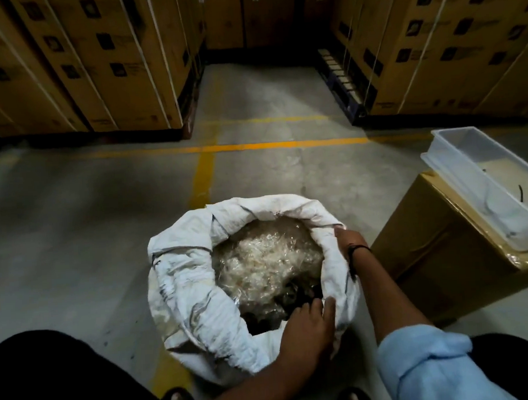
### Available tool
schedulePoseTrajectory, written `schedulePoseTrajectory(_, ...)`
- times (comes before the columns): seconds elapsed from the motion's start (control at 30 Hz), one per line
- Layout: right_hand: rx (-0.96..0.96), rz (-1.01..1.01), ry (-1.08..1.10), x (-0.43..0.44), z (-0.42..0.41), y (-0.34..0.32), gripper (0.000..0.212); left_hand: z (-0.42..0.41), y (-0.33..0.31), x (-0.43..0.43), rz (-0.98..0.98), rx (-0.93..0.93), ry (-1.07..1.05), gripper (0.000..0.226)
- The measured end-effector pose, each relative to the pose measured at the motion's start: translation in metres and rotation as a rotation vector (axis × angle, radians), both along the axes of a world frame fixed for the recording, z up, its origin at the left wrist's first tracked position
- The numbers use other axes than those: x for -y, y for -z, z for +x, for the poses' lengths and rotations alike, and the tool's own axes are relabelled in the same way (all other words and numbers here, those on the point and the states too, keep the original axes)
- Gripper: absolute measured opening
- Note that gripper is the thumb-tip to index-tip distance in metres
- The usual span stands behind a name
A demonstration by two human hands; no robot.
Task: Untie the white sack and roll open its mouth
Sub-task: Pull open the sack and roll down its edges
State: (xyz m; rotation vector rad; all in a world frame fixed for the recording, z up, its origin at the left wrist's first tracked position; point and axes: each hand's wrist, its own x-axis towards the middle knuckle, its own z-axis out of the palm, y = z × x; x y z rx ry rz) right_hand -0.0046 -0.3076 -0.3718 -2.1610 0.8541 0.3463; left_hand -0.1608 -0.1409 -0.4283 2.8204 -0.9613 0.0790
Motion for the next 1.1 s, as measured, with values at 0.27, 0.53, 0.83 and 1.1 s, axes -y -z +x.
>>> schedulePoseTrajectory(0.27, 0.601, -0.563, -0.27, -0.099, -0.014, -0.021, 0.047, 0.091, -0.077, -0.087, -0.163, -0.3, -0.562, 0.034)
schedulePoseTrajectory(0.53, 0.588, -0.299, -0.592, -0.238, -0.066, 0.0, 0.048, 0.132, -0.057, -0.192, -0.098, -0.161, -0.905, 0.075)
schedulePoseTrajectory(0.83, 0.399, -0.278, -0.727, -0.295, -0.095, 0.009, 0.113, 0.168, -0.05, -0.232, -0.342, -0.447, -0.816, 0.085)
schedulePoseTrajectory(1.1, 0.597, -0.681, -0.72, -0.293, -0.099, 0.002, 0.09, 0.184, -0.083, -0.242, -1.972, -1.021, -0.877, 0.04)
